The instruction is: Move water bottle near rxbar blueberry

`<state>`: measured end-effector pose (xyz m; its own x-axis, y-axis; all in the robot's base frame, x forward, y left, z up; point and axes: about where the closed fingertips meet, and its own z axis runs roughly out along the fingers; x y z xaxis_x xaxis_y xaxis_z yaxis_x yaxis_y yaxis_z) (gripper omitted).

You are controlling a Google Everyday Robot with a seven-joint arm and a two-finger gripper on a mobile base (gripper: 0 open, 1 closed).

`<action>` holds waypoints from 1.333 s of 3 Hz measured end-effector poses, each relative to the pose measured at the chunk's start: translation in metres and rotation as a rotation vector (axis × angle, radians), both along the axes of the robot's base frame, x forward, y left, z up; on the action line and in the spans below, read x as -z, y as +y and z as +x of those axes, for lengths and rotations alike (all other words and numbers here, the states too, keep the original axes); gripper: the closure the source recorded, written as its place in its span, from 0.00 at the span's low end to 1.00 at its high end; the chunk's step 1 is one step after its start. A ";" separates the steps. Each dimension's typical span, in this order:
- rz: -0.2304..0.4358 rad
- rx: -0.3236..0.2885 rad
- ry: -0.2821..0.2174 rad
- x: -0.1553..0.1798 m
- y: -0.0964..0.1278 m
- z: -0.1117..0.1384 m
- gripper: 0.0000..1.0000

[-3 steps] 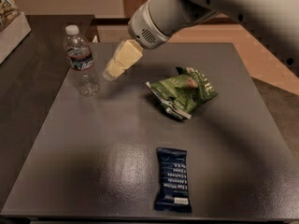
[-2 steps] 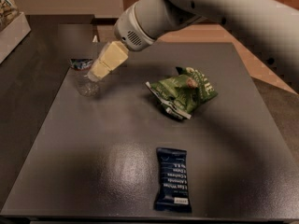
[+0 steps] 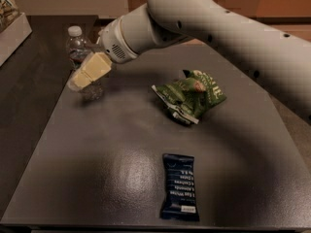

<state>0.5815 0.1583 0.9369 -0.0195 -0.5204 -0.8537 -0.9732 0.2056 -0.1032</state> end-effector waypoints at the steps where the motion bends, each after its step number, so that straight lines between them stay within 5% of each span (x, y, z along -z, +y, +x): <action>1: 0.025 -0.021 -0.019 0.005 0.021 0.004 0.00; 4: 0.039 -0.045 -0.041 0.000 0.024 0.011 0.64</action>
Offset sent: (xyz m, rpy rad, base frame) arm 0.0182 0.0429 -0.0145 0.0377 -0.0556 0.0324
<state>0.5923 0.1824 0.9368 0.0380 -0.4860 -0.8732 -0.9767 0.1668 -0.1353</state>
